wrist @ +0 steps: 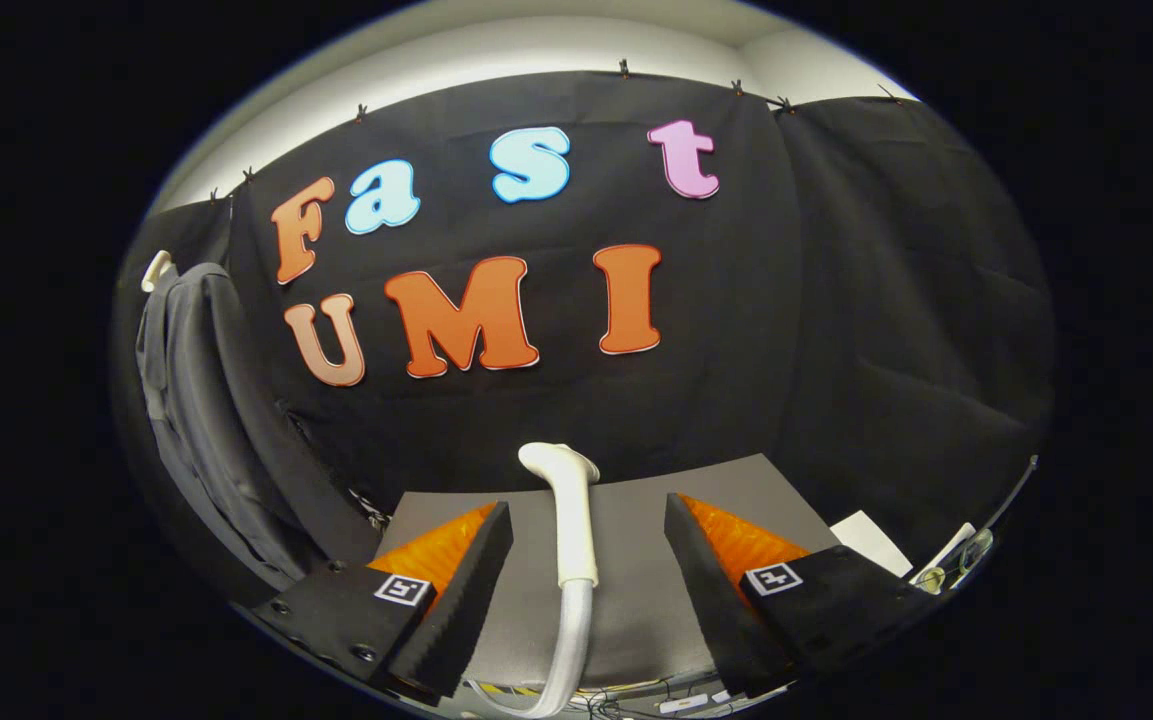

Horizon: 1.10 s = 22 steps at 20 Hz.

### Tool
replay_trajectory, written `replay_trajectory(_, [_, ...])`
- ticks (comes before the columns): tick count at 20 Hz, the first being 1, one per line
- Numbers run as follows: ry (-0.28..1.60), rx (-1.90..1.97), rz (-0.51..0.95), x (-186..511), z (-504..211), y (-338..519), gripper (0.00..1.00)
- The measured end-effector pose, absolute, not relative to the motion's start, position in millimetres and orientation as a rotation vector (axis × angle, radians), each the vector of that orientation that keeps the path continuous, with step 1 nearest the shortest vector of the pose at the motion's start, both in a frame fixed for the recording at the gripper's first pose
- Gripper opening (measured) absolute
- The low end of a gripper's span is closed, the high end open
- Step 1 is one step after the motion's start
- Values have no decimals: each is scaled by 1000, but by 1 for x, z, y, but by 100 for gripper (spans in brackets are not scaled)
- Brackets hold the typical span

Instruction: Iron the clothes twice with a garment steamer, once on the left side and once on the right side.

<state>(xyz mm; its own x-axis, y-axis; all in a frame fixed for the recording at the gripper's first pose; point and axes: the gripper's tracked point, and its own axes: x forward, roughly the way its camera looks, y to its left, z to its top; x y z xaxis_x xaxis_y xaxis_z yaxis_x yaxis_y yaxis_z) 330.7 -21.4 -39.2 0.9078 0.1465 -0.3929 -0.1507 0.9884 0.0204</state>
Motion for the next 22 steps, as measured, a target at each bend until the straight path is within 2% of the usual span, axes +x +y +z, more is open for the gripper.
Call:
replay_trajectory(8, [686, -47, 165, 422, -117, 2, 98])
replay_trajectory(17, [870, 11, 151, 442, -179, -11, 97])
replay_trajectory(19, [915, 33, 145, 442, -197, -12, 89])
replay_trajectory(22, [939, 97, 149, 443, -205, -2, 72])
